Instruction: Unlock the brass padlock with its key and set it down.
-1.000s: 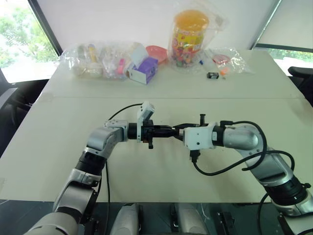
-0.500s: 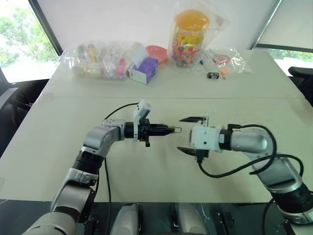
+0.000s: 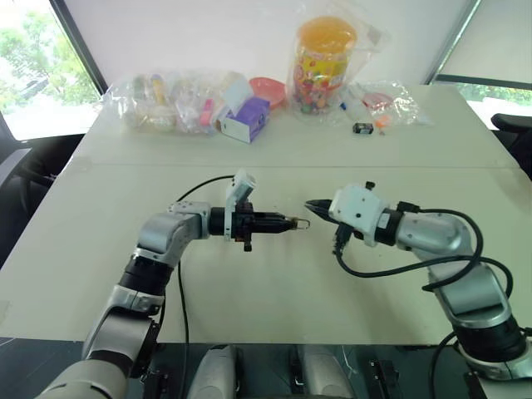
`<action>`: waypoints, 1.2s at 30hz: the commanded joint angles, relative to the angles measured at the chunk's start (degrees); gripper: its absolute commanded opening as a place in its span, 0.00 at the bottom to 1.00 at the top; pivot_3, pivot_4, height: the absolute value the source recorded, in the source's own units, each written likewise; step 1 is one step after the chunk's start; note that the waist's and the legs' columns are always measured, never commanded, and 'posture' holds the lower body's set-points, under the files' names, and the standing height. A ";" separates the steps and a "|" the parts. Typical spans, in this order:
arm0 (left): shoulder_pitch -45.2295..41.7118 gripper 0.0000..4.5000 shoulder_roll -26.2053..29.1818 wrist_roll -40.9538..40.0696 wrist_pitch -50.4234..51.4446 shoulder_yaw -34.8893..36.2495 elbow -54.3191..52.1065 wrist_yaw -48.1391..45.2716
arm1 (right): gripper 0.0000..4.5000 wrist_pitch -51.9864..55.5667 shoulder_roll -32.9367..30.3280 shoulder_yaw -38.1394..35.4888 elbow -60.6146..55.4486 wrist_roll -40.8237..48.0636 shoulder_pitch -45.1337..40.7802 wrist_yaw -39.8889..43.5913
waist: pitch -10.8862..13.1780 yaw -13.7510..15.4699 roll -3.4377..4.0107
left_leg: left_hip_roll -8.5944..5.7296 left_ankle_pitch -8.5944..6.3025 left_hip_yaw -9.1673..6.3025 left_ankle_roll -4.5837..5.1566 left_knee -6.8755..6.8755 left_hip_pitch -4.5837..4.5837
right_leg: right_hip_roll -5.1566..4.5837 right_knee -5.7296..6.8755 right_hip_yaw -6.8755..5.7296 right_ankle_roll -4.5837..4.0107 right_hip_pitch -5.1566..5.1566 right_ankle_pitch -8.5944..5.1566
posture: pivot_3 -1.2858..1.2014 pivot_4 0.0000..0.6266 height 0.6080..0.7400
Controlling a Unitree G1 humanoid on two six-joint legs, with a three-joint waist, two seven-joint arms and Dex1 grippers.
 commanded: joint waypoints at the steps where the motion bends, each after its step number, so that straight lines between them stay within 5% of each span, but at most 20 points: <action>1: -1.86 0.00 -0.36 -2.29 0.99 2.19 -2.34 0.47 | 0.01 -0.56 0.71 1.02 -1.26 0.04 0.26 -1.49 | 0.00 -0.02 0.00 | 0.00 0.00 0.00 0.00 0.00 0.00 | 0.00 0.00 0.00 0.00 0.00 0.00 | 0.52 0.24 0.96; 11: -2.77 0.00 -0.71 -4.94 4.45 4.04 -3.70 1.63 | 0.01 -6.47 -0.28 7.14 6.40 -5.10 2.36 -3.27 | 0.00 -0.02 -0.01 | -0.01 0.00 0.00 0.00 0.00 0.00 | 0.01 0.00 -0.01 0.00 0.00 0.00 | 0.52 0.24 0.96; 21: -2.01 0.00 -1.86 -3.68 3.06 3.37 -2.80 4.33 | 0.01 -6.29 -3.33 3.08 3.62 -4.53 9.07 -3.20 | 0.00 0.20 -0.01 | -0.01 0.00 0.00 0.00 0.00 -0.01 | 0.00 -0.01 0.00 0.00 0.00 0.00 | 0.52 0.24 0.96; 25: -1.45 0.00 -6.13 0.62 -1.32 1.03 2.82 8.61 | 0.01 -0.50 -5.03 -3.39 -6.70 -1.98 17.33 -3.85 | -0.01 1.00 0.00 | -0.04 0.00 0.00 0.00 0.00 -0.02 | -0.02 -0.04 0.01 0.00 0.01 0.00 | 0.52 0.24 0.96; 35: -8.34 0.00 -16.20 6.19 -9.29 3.14 27.11 13.74 | 0.01 15.18 -4.95 -11.10 -23.38 3.22 22.84 -5.94 | -0.01 1.40 -0.03 | -0.09 -0.01 -0.01 0.01 0.00 0.00 | 0.06 -0.06 -0.02 0.00 0.04 0.00 | 0.52 0.24 0.96; 36: -8.75 0.11 -16.47 6.69 -9.93 3.18 28.66 13.33 | 0.00 15.76 -5.20 -11.38 -23.88 3.27 23.21 -6.16 | -0.01 1.32 -0.04 | -0.10 -0.01 -0.01 0.02 0.00 -0.01 | 0.06 -0.10 -0.03 0.00 0.04 0.00 | 0.52 0.24 0.96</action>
